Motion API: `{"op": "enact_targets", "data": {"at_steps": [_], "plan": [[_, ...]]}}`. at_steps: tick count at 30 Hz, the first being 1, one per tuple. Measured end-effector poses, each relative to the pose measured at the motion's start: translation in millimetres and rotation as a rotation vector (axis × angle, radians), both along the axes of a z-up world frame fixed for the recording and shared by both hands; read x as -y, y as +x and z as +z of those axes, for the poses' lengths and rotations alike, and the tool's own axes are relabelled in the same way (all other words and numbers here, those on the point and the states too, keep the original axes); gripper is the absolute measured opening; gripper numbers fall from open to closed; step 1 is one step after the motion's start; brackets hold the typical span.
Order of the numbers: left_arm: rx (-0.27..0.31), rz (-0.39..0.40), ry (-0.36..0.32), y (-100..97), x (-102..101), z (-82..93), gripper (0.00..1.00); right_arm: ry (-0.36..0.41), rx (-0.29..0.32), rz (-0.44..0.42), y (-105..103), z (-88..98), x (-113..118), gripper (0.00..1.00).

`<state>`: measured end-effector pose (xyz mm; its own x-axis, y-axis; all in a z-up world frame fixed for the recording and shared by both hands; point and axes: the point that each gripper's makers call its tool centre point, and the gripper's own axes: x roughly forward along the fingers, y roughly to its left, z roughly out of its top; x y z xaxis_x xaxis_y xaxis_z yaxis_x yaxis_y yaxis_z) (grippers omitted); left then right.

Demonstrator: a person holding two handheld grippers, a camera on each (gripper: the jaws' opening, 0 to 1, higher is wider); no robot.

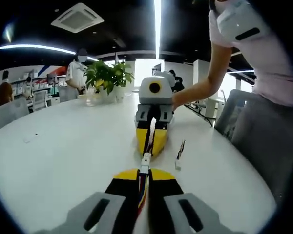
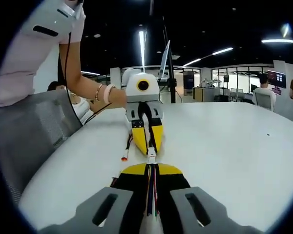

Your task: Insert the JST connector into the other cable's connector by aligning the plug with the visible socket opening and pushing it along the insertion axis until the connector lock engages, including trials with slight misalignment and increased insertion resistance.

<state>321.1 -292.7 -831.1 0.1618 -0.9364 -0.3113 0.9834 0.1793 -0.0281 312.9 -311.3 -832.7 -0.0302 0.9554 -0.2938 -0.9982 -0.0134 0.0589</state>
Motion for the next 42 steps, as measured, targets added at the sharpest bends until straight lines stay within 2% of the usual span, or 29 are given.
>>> {"op": "enact_targets", "data": {"at_steps": [13, 25, 42], "plan": [[0.028, -0.044, 0.012, -1.3, 5, 11.5, 0.00, 0.004, 0.023, 0.043, -2, 9.5, -2, 0.03], [0.033, -0.052, -0.026, -1.1, 11, 22.0, 0.00, 0.033, -0.007, 0.045, -1, 19.1, 2, 0.02], [0.042, -0.085, -0.013, -1.9, 18, 21.3, 0.00, 0.026, -0.025, 0.048, 0, 16.3, 7, 0.02]]}}
